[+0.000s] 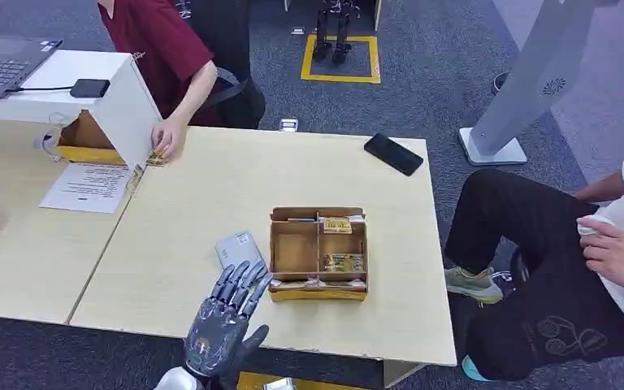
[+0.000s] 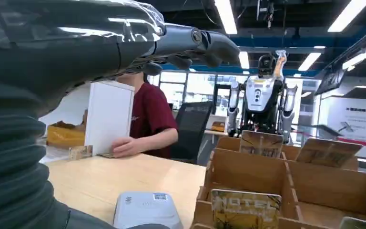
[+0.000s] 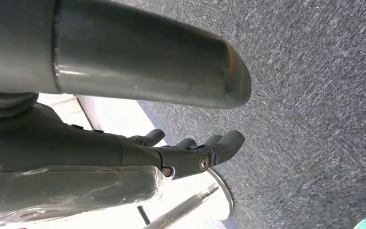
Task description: Pass the card to the sensor for recognition and then transmit it.
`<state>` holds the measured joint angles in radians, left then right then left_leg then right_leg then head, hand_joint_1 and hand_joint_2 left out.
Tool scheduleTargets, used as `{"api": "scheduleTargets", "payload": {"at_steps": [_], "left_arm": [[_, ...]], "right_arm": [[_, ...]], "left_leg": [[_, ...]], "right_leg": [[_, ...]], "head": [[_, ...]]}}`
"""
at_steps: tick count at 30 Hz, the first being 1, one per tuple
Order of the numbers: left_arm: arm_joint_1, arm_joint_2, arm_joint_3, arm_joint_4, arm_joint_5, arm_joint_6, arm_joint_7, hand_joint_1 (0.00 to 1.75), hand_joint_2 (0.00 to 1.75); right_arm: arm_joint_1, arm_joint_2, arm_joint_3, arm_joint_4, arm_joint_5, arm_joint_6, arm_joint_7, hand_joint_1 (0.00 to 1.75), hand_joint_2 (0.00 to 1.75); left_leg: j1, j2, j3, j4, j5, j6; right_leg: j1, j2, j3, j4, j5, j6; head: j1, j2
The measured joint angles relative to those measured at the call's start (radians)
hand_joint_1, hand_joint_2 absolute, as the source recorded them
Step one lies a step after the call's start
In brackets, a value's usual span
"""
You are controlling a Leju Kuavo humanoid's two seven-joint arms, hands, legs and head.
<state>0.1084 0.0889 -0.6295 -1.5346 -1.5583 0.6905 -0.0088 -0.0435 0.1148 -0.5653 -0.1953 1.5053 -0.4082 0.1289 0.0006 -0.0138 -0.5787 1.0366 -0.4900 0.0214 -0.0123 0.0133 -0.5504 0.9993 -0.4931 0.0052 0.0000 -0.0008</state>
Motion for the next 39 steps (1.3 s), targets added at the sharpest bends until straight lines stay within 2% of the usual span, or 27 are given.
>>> {"api": "scheduleTargets", "payload": {"at_steps": [12,21,24,31,39], "left_arm": [[-0.017,-0.002,-0.01,0.039,0.0,0.0,0.001,0.0,1.75],[-0.081,-0.05,0.033,0.133,-0.002,0.0,0.004,0.0,1.75],[-0.092,-0.066,0.055,0.158,0.014,0.0,-0.019,0.0,1.75],[-0.112,-0.125,0.127,0.199,0.069,0.0,-0.119,0.0,1.75],[-0.164,-0.185,0.191,0.28,0.088,0.0,-0.165,0.0,1.75]], "right_arm": [[-0.002,0.0,-0.008,0.0,0.0,0.0,-0.001,0.0,0.0],[-0.002,0.0,-0.011,0.0,0.005,0.0,-0.013,0.0,0.0],[-0.002,0.0,-0.013,0.0,0.005,-0.001,-0.013,0.0,0.0],[-0.003,0.0,-0.014,-0.001,0.007,-0.002,-0.013,0.0,0.0],[-0.005,0.0,-0.014,-0.003,0.008,-0.002,-0.014,0.0,0.0]], "left_leg": [[0.0,0.0,0.0,0.0,0.0,0.0],[0.0,0.0,0.0,0.0,0.0,0.0],[0.0,0.0,0.0,0.0,0.0,0.0],[0.0,0.0,0.0,0.0,0.0,0.0],[0.0,0.0,0.0,0.0,0.0,0.0]], "right_leg": [[0.0,0.0,0.0,0.0,0.0,0.0],[0.0,0.0,0.0,0.0,0.0,0.0],[0.0,0.0,0.0,0.0,0.0,0.0],[0.0,0.0,0.0,0.0,0.0,0.0],[0.0,0.0,0.0,0.0,0.0,0.0]], "head": [[0.0,0.0],[0.0,0.0],[0.0,0.0],[0.0,0.0],[0.0,0.0]]}}
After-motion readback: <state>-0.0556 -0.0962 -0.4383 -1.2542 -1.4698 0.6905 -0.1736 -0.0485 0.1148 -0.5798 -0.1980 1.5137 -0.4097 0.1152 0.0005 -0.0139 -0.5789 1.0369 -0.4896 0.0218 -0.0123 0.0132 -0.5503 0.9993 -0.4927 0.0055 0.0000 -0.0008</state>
